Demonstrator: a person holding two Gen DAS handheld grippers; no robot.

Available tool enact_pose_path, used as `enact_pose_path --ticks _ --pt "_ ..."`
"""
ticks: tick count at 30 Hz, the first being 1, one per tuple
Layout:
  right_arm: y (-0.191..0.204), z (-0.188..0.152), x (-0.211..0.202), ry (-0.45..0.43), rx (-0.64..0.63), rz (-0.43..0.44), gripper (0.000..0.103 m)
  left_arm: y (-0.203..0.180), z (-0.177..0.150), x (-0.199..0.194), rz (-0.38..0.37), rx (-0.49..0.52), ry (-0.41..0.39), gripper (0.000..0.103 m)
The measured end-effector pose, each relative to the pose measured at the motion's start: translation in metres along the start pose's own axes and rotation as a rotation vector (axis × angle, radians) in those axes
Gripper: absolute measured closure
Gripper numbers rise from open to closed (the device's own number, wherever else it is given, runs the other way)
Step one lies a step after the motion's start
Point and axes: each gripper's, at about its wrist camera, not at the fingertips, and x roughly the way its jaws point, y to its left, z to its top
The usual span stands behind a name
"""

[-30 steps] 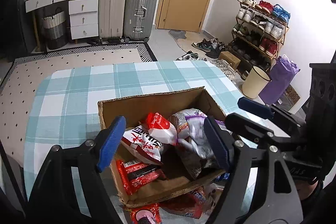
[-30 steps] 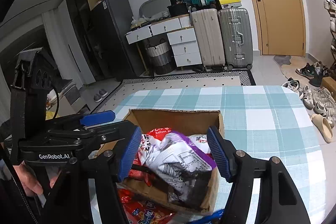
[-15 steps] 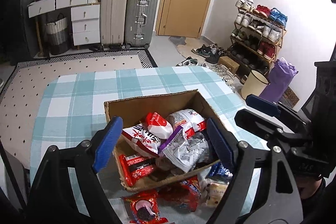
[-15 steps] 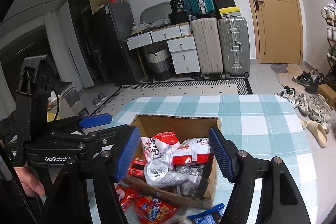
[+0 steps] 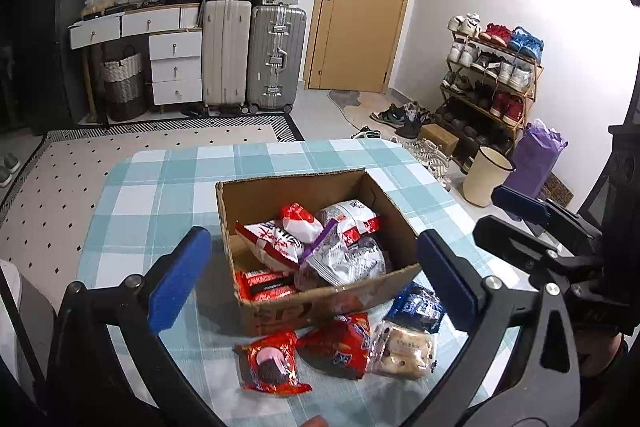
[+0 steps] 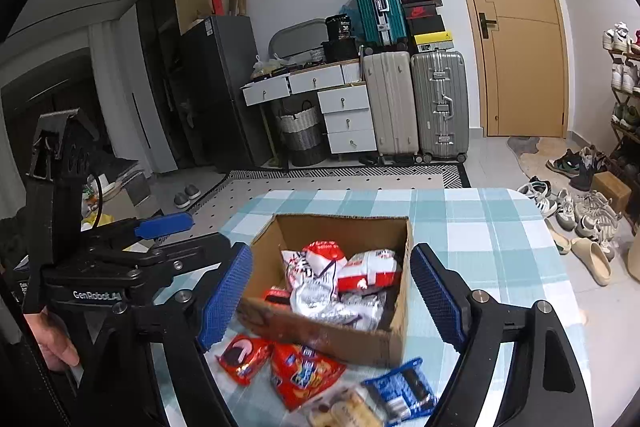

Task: Organize snacks
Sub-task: 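Withdraw both grippers from the box toward the remaining snacks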

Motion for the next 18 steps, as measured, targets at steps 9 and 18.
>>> enact_pose_path --ticks 9,18 --pt "0.005 -0.021 -0.039 -0.026 -0.006 -0.018 0.015 0.001 -0.024 -0.024 0.026 -0.029 0.011 0.001" --pt "0.004 -0.053 -0.061 -0.014 0.009 -0.027 0.011 0.001 -0.053 -0.034 0.061 -0.045 0.026 0.001"
